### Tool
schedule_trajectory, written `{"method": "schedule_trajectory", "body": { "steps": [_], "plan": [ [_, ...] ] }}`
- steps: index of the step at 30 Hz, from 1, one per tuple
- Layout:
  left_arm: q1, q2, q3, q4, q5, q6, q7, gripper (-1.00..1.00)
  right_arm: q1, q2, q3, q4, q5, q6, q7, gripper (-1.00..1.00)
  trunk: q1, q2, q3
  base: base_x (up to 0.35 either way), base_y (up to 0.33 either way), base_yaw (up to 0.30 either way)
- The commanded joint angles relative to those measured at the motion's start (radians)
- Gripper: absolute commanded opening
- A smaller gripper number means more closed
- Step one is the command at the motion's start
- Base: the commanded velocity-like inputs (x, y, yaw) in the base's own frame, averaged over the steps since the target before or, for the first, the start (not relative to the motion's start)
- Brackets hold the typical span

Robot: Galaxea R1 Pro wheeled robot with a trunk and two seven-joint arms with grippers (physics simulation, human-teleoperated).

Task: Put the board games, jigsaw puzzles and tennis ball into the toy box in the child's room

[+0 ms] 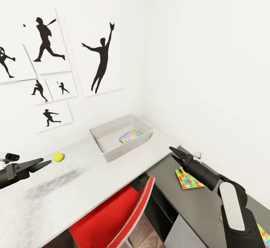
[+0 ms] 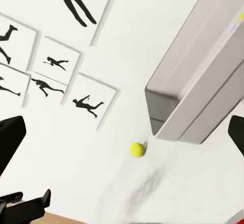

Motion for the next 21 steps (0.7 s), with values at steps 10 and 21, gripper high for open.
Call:
{"method": "schedule_trajectory", "body": {
  "steps": [10, 21],
  "plan": [
    [-0.001, 0.000, 0.001, 0.000, -0.001, 0.011, -0.004, 1.00, -0.001, 0.001, -0.002, 0.000, 0.005, 0.007, 0.006, 1.00, 0.000, -0.002, 0.011, -0.158, 0.099, -0.193],
    [-0.001, 0.000, 0.001, 0.000, -0.001, 0.011, -0.004, 1.00, -0.001, 0.001, -0.001, 0.000, 0.005, 0.007, 0.006, 1.00, 0.000, -0.002, 0.025, -0.016, 0.024, -0.219]
  ]
}}
